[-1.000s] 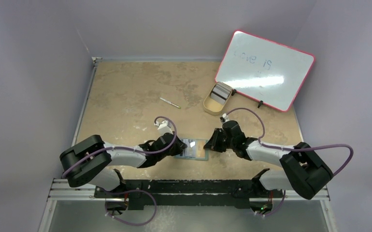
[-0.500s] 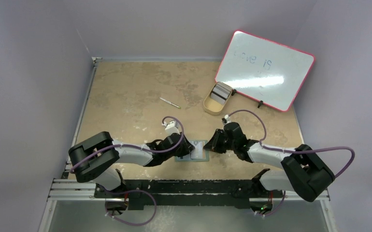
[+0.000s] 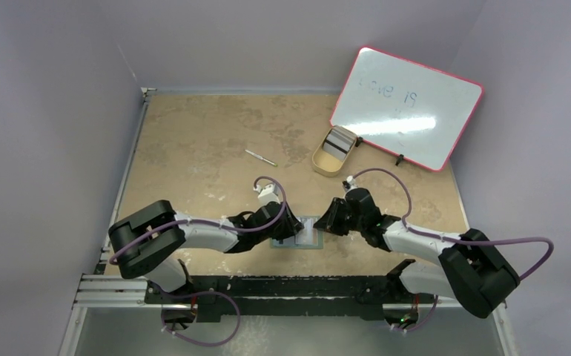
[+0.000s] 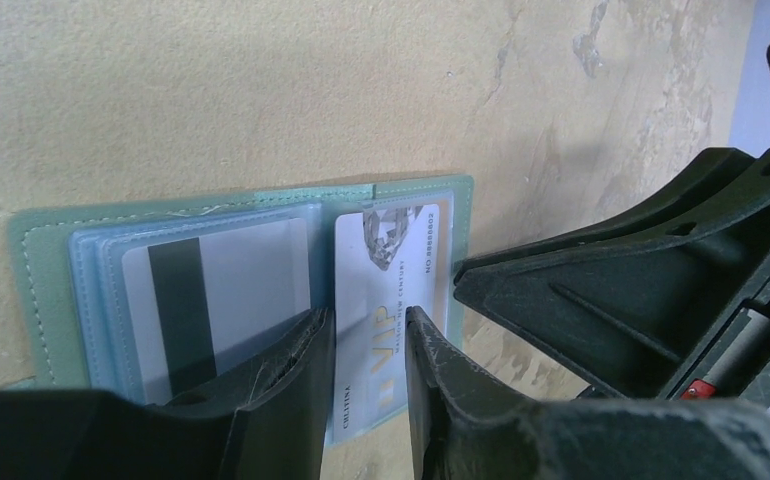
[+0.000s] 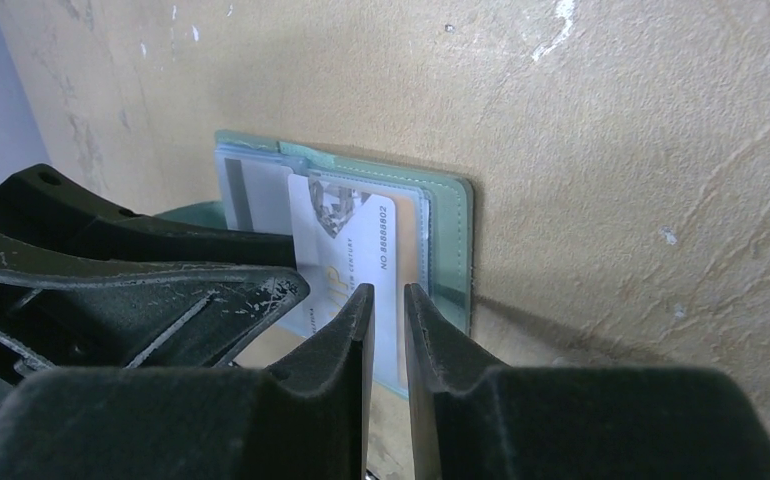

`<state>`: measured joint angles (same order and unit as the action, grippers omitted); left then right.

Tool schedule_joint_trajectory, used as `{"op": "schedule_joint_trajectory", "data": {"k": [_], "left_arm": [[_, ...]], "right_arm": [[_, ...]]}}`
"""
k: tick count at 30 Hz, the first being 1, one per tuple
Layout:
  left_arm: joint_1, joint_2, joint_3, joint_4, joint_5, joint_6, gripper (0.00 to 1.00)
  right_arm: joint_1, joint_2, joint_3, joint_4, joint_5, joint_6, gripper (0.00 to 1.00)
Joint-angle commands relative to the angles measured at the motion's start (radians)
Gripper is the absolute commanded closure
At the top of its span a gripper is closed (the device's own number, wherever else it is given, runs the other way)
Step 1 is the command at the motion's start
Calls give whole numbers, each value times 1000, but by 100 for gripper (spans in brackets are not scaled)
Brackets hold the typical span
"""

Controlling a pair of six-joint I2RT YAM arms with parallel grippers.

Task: Put the credit cards into the card holder
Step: Insert the credit card into the card holder.

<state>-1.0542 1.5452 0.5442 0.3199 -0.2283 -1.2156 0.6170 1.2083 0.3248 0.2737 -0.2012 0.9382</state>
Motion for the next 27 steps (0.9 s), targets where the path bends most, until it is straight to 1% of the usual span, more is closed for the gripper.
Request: {"op": "schedule_joint_trajectory", "data": {"k": [1,7,9,11,13,17,20,23,27], "left_arm": [[-6,29,51,37,25,7,69],[-5,92,102,60,55,13,69],[-5,105,123,34,53,18,69],[-4,93,140,-29,31,29,69],[6,64,141,-74,1,36,67],[15,32,137,-113,-5,38,65],[14,42,140,-114,7,33,64],[13,57,143,-104,24,30,64],[12,76,150,-102,38,31,63]], "right_arm": [[6,0,-15,26,5,13,81],[6,26,-8,50,2,20,81],[7,22,-1,40,7,16,81],[6,8,19,-8,23,0,81],[7,-23,42,-74,52,-21,78],[6,-102,63,-203,88,-43,70],[6,-135,54,-245,106,-44,64],[6,-140,42,-243,115,-44,63],[6,-107,22,-186,101,-41,65]]}}
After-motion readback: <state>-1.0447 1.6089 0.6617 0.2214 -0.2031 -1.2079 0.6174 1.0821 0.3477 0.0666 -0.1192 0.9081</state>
